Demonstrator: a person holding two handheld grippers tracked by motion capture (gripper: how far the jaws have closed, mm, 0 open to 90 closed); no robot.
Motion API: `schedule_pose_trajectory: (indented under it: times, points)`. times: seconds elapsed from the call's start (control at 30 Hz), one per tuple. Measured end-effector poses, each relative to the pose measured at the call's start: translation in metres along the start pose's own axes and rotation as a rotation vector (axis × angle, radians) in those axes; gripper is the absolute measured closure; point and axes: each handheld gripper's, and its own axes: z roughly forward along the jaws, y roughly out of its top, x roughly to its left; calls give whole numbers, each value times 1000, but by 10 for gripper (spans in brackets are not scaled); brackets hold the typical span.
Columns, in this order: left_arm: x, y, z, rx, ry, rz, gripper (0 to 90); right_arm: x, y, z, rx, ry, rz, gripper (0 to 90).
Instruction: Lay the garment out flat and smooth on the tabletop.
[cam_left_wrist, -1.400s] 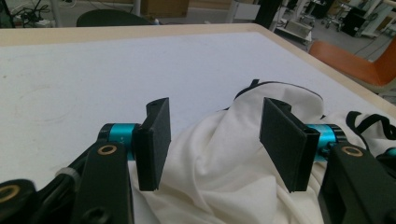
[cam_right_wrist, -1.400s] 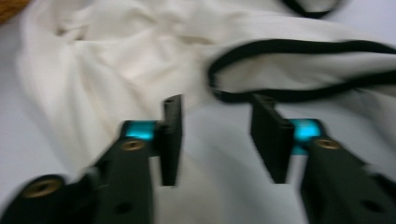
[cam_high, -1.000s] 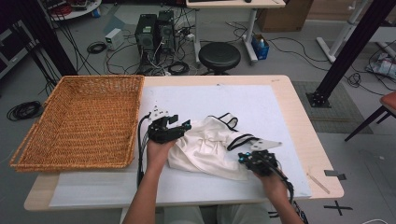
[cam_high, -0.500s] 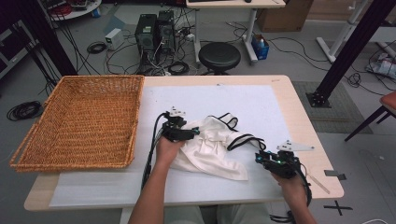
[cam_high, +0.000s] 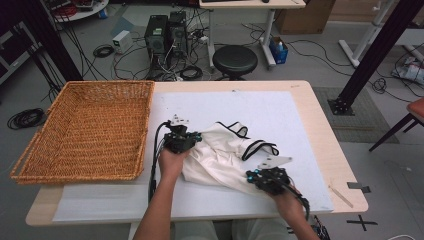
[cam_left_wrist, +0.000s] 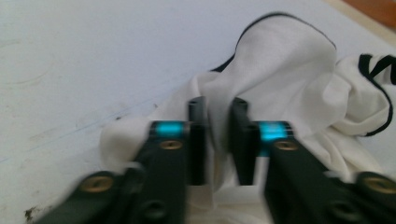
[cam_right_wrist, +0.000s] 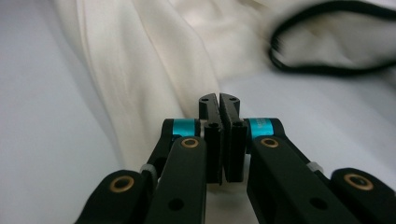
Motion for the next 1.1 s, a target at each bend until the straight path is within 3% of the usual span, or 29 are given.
schedule_pose_trajectory:
  times: [0.03,0.13,0.27,0.37,0.47,0.5,0.6,0.67,0.7,0.8,0.87,0.9,0.93,1.0,1.1]
  points:
    - [0,0,-1,-4,6,-7,510,-7,-7,-8,1,-16,16,900]
    - [-2,1,-3,-25,25,10,461,-21,-29,-34,2,-66,62,900]
    - [-6,1,3,-43,1,7,439,-31,-40,-56,-43,-55,152,891]
    - [-8,-3,16,23,-4,21,411,-34,-31,-58,-121,-52,213,703]
    - [-11,-10,30,101,-7,12,390,-40,-15,-42,-126,-65,250,579]
    - [-12,-12,32,127,-1,37,431,-41,-9,-34,-119,-61,251,541]
    - [-16,-20,30,126,7,59,825,-38,16,-2,-67,-42,229,452]
    - [-15,-26,22,104,-12,35,843,-31,32,20,-47,-35,198,430]
    - [-15,-29,15,97,-19,36,845,-29,40,30,-32,-31,171,449]
    - [-12,-40,-7,68,-58,29,845,-31,55,53,53,-27,65,786]
    - [-12,-47,-22,36,-66,26,842,-43,60,55,49,-41,57,839]
    - [-11,-50,-28,17,-78,13,826,-52,61,53,39,-52,86,844]
    - [-11,-52,-32,8,-75,-4,753,-62,61,52,20,-66,120,845]
    - [-10,-53,-38,-19,-54,-23,608,-86,55,48,-13,-70,253,845]
    - [-8,-50,-42,-48,-35,-30,513,-110,45,34,-85,-228,378,841]
